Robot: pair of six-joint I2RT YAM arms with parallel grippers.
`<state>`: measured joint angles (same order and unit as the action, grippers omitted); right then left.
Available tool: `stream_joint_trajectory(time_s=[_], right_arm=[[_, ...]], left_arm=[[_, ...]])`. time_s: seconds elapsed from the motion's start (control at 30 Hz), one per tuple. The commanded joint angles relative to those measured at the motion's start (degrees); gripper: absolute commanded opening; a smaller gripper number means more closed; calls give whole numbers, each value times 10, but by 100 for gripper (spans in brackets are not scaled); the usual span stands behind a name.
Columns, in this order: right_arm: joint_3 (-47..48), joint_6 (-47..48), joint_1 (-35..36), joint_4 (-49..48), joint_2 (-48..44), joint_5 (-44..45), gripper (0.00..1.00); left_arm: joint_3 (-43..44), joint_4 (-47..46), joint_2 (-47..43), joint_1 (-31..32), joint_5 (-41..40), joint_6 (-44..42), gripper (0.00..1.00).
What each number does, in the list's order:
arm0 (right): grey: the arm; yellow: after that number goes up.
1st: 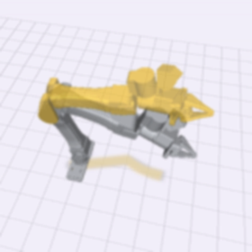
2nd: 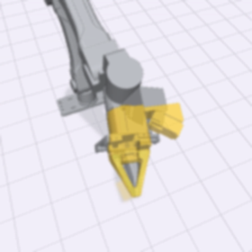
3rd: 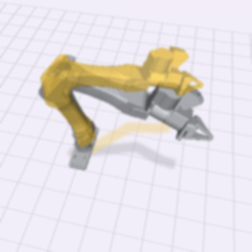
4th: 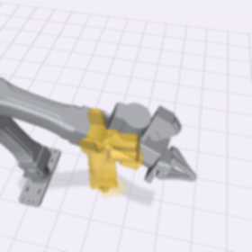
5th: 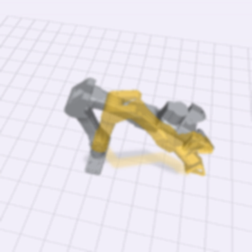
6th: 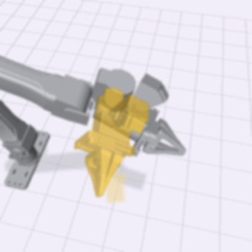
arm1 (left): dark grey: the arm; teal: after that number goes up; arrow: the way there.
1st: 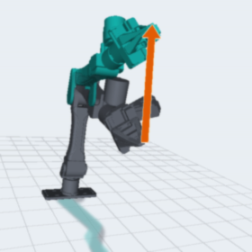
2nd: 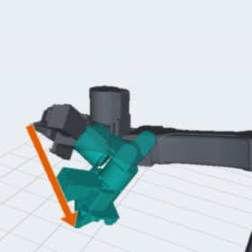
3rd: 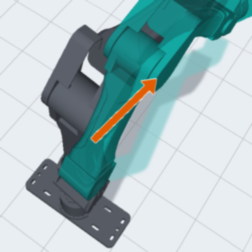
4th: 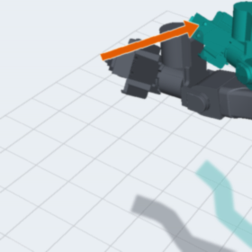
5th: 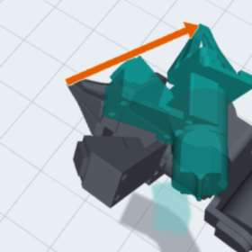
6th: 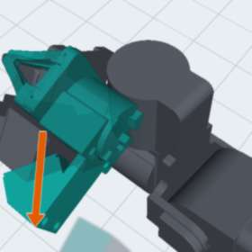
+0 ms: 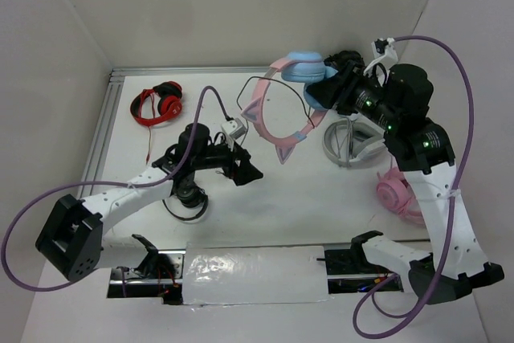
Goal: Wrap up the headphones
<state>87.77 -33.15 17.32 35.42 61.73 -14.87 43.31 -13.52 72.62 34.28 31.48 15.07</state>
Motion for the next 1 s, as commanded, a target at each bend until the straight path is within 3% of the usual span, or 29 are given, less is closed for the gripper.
stream_joint_trajectory(time_s=[0.0,0.23,0.37,0.57,0.67,0.7,0.77,0.8,0.83,0.97], right_arm=[[57,16,10,-67,-20,-63,0],[89,16,14,-28,-27,-36,0],[104,12,14,-19,-20,-30,0],[114,0,14,-30,4,-69,0],[132,-3,14,-19,16,-67,0],[137,-3,14,-12,20,-61,0],[149,-4,13,-10,17,-20,0],[152,-1,11,-3,19,-2,0],[169,-1,12,7,21,22,0],[190,-13,-6,44,33,183,0]], left_arm=[[32,-14,33,1,45,-46,99],[6,-75,60,1,85,-44,99],[-22,-123,63,2,114,-42,80],[3,-184,124,5,243,-45,94],[29,-179,162,5,254,-46,73],[41,-173,171,4,252,-42,54],[40,-168,183,4,242,-33,31],[26,-173,180,4,235,-31,9],[14,-185,173,4,229,-26,0],[-57,-239,131,3,138,18,0]])
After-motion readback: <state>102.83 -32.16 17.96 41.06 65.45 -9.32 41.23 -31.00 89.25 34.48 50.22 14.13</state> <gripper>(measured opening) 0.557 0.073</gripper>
